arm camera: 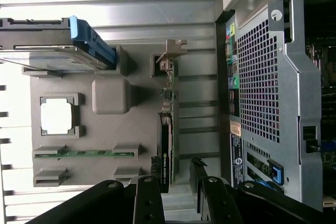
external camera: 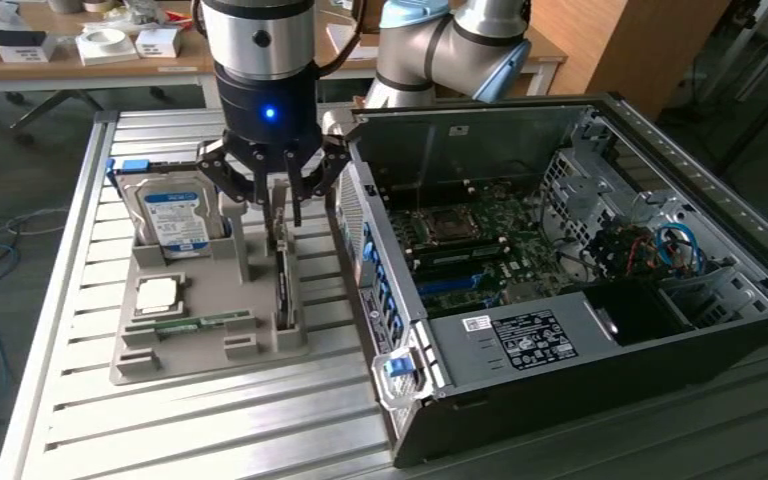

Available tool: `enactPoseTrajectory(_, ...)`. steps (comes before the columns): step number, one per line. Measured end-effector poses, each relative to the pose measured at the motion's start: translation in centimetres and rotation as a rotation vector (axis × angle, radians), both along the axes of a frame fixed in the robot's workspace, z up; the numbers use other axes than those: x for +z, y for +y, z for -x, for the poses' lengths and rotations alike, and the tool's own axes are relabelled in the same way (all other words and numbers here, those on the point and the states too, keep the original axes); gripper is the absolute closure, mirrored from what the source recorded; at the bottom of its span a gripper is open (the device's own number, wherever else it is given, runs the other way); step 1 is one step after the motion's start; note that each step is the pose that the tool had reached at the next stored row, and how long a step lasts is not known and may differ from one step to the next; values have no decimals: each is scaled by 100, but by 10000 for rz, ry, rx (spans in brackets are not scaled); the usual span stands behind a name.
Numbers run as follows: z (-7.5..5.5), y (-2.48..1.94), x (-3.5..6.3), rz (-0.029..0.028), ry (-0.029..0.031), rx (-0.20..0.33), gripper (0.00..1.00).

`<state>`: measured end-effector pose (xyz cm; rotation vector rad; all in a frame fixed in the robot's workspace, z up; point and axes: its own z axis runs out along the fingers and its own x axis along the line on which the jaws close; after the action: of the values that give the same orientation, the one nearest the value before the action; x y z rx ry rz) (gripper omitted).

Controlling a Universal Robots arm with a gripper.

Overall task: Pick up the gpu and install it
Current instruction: 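Pick up the gpu and move the gpu toward the slot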

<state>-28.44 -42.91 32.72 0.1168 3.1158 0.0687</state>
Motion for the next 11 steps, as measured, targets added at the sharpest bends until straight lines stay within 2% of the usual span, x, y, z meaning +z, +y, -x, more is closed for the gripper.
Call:
enactPoseTrajectory(8,0,0,0,0,-1,0,64)
enactPoseTrajectory(9,0,0,0,0,-1,0,57)
enactPoseTrajectory(11,0,0,-1,1,0,0,57)
